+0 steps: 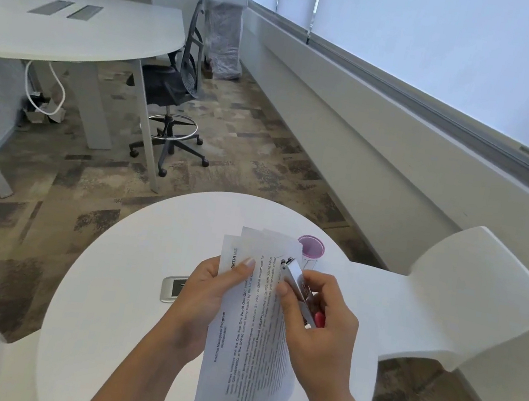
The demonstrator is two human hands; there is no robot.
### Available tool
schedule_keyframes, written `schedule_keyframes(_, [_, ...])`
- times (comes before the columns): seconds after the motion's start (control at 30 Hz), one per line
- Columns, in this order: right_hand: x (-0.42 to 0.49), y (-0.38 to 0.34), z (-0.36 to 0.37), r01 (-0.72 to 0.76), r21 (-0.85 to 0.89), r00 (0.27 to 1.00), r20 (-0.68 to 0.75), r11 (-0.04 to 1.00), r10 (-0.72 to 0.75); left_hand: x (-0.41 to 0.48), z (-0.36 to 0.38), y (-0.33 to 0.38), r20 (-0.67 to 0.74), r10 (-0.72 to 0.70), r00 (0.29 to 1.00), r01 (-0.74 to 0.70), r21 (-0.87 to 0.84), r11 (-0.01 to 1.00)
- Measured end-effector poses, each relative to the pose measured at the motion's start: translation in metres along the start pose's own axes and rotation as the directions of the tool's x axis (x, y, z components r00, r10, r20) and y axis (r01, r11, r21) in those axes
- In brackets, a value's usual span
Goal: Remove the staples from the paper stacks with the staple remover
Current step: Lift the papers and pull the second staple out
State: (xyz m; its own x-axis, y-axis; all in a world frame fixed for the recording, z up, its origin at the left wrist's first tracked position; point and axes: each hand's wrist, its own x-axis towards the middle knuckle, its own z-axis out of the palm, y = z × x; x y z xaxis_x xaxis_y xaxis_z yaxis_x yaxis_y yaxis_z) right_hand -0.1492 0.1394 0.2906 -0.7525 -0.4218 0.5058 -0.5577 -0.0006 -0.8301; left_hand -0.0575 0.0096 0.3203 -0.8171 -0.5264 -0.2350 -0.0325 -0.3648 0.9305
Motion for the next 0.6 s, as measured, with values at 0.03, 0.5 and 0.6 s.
schedule_keyframes(0.03, [-0.001,-0.001,-0.001,0.013,-0.006,1.0,0.008,1.0,-0.013,-0.001,0.001,0.002,0.006,0.0,1.0,0.0,0.001,1.0])
schedule_keyframes(0.5, [-0.01,-0.002,-0.01,0.016,-0.081,1.0,0.009,0.997,-0.016,-0.008,0.016,0.009,0.023,-0.022,0.999,0.018,0.169,0.985])
schedule_keyframes(0.6, [-0.011,-0.003,-0.011,0.001,-0.096,1.0,-0.01,0.995,-0.002,-0.01,0.018,0.007,0.007,-0.032,0.999,0.031,0.146,0.989])
